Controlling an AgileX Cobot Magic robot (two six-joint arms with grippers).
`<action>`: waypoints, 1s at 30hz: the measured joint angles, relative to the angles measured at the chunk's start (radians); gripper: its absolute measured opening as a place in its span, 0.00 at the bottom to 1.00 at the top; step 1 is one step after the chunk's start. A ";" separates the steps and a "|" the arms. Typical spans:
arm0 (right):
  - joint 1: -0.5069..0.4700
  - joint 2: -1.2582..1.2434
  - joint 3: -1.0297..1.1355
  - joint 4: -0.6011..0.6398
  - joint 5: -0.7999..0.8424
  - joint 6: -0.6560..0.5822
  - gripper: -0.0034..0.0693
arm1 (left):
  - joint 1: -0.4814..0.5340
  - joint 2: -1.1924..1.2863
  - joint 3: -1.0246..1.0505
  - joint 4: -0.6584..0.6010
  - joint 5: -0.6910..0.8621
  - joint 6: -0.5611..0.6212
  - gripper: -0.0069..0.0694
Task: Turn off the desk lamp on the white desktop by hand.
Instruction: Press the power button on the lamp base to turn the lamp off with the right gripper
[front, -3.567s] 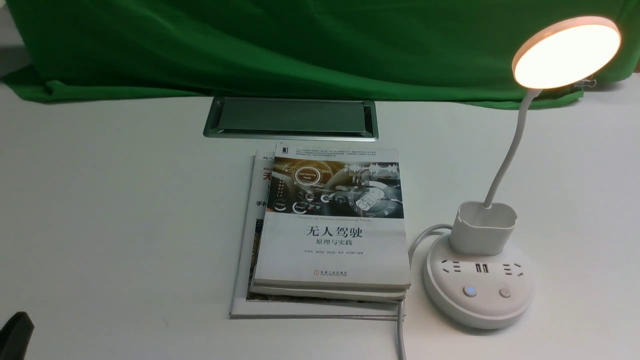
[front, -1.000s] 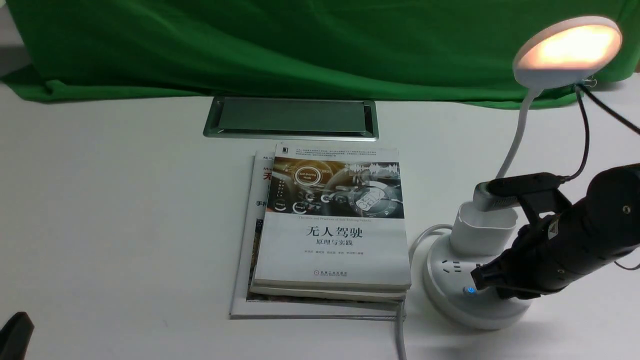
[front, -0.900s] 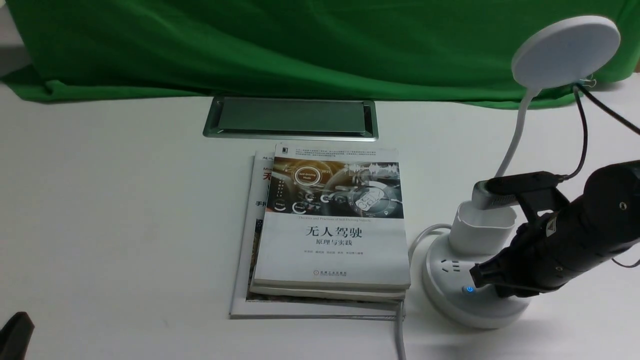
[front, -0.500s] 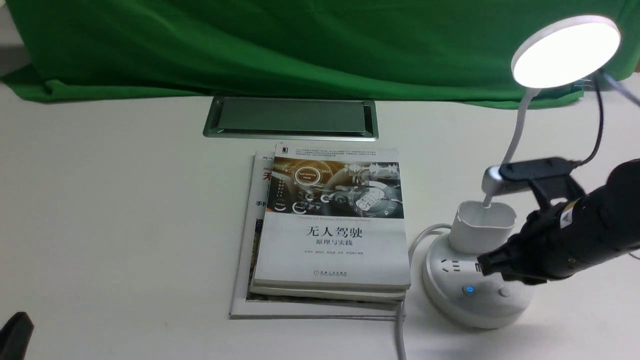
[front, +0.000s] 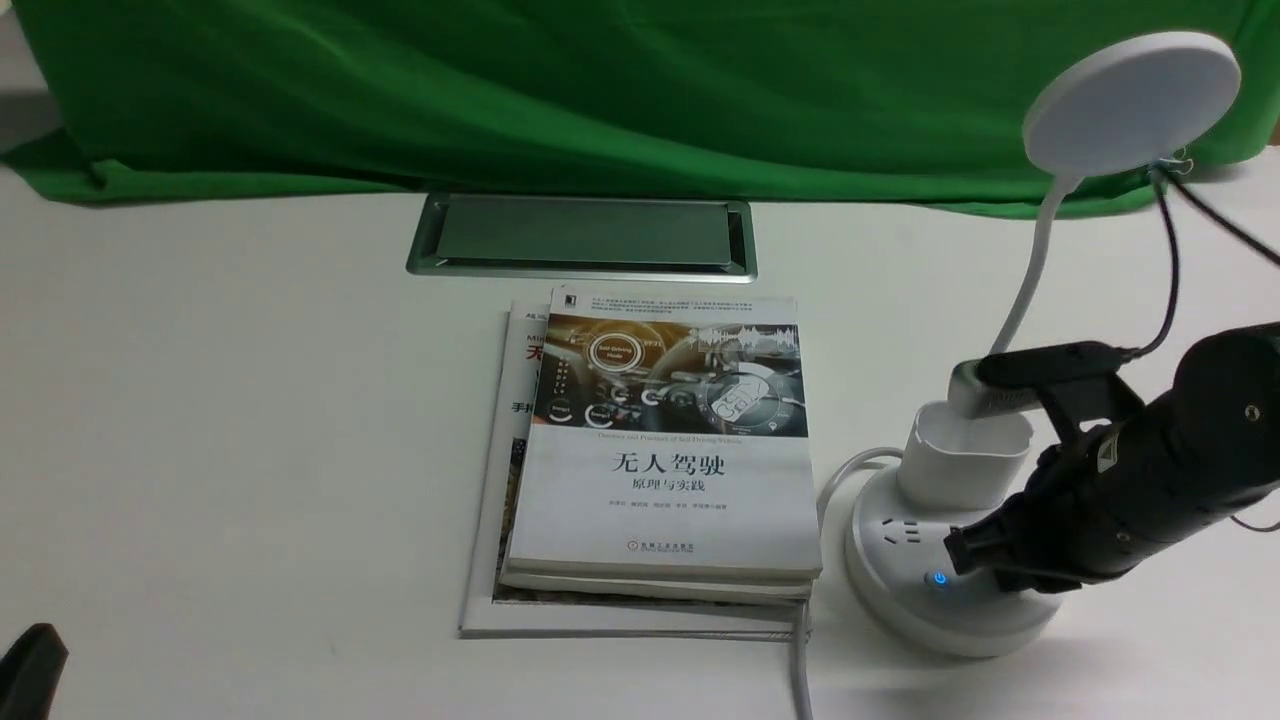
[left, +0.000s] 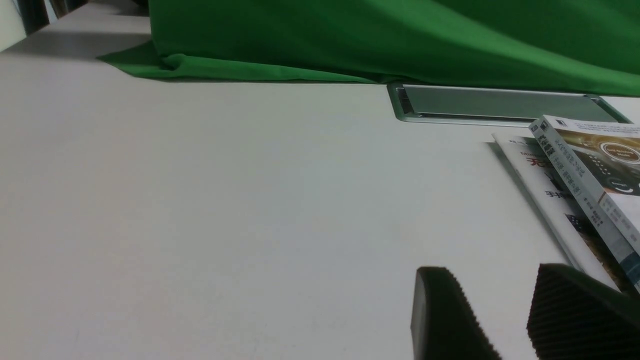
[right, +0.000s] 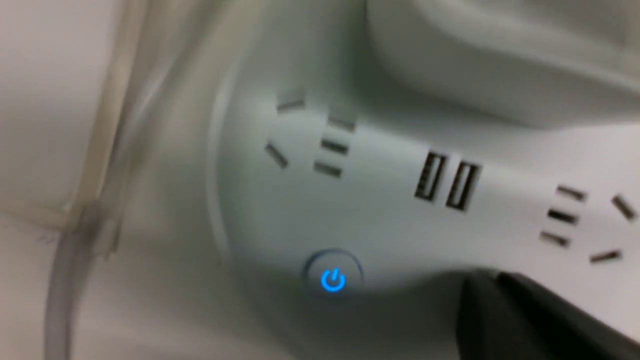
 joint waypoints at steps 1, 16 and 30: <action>0.000 0.001 -0.001 -0.001 0.001 -0.003 0.08 | 0.000 0.000 0.000 0.000 0.000 0.000 0.41; 0.000 -0.134 0.009 -0.001 0.005 -0.017 0.08 | 0.000 0.000 0.000 0.000 0.000 0.000 0.41; 0.000 0.005 -0.002 -0.002 -0.005 -0.023 0.09 | 0.000 0.000 0.000 0.000 0.000 0.000 0.41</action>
